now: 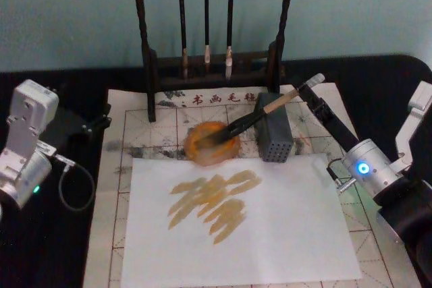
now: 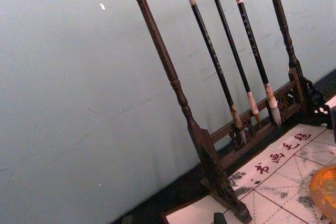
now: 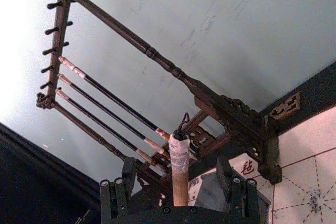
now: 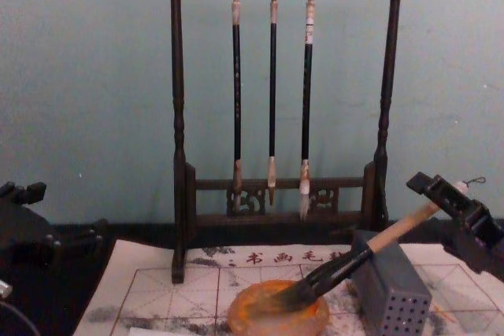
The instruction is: Pick up the brush from the inkstone, write on the paper, then place the brush back to its original position.
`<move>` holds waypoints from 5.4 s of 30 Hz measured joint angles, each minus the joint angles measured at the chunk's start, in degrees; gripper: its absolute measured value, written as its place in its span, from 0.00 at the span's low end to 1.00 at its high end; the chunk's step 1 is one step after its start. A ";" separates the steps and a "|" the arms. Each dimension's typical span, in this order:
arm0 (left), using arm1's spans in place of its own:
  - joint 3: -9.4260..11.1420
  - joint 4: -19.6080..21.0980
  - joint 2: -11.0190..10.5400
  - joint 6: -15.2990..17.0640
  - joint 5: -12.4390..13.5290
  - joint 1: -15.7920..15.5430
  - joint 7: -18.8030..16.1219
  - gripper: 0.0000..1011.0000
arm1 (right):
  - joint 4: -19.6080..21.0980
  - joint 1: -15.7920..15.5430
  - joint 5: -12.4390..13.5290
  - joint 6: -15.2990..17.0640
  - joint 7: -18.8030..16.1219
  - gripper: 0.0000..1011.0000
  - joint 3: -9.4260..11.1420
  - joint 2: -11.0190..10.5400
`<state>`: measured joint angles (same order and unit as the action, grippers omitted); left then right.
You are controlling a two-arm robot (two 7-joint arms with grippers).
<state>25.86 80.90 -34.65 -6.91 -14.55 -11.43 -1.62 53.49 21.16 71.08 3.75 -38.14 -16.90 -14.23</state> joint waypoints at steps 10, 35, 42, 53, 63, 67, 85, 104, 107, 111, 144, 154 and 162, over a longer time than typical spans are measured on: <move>0.00 0.00 0.00 0.00 0.00 0.00 0.00 0.99 | 0.06 -0.04 -0.06 0.01 0.04 0.99 0.05 0.00; 0.00 0.00 0.00 0.00 0.00 0.00 0.00 0.99 | 0.07 -0.08 -0.14 0.01 0.09 0.54 0.05 0.00; 0.00 0.00 0.00 0.00 0.00 0.00 0.00 0.99 | 0.07 -0.08 -0.14 0.01 0.09 0.28 0.05 0.00; 0.00 0.00 0.00 0.00 0.00 0.00 0.00 0.99 | 0.07 -0.08 -0.14 0.01 0.09 0.17 0.05 0.00; 0.00 0.00 0.00 0.00 0.00 0.00 0.00 0.99 | 0.07 -0.08 -0.14 0.01 0.09 0.17 0.05 0.00; 0.00 0.00 0.00 0.00 0.00 0.00 0.00 0.99 | 0.07 -0.08 -0.14 0.01 0.09 0.17 0.05 0.00; 0.00 0.00 0.00 0.00 0.00 0.00 0.00 0.99 | 3.35 -1.23 2.07 0.61 -2.06 0.17 -0.40 -1.37; 0.00 0.00 0.00 0.00 0.00 0.00 0.00 0.99 | 11.48 -2.64 0.09 1.21 -5.98 0.17 -6.58 -6.36; 0.00 0.00 0.00 0.00 0.00 0.00 0.00 0.99 | 12.46 -2.72 -0.46 1.22 -6.70 0.17 -7.52 -7.36; 0.00 0.00 0.00 0.00 0.00 0.00 0.00 0.99 | 13.63 -2.90 -0.67 1.48 -7.51 0.17 -8.53 -8.68; 0.00 0.00 0.00 0.00 0.00 0.00 0.00 0.99 | 19.46 -2.78 -7.34 -0.20 -9.30 0.17 -14.65 -14.62; 0.00 0.00 0.00 0.00 0.00 0.00 0.00 0.99 | 19.81 -2.62 -8.67 -0.85 -9.52 0.17 -15.40 -14.72; 0.00 0.00 0.00 0.00 0.00 0.00 0.00 0.99 | 19.11 -2.12 -9.56 -0.93 -9.44 0.17 -15.88 -14.08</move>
<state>25.86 80.90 -34.65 -6.91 -14.55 -11.43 -1.62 72.61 19.04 61.53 2.82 -47.58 -32.79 -28.31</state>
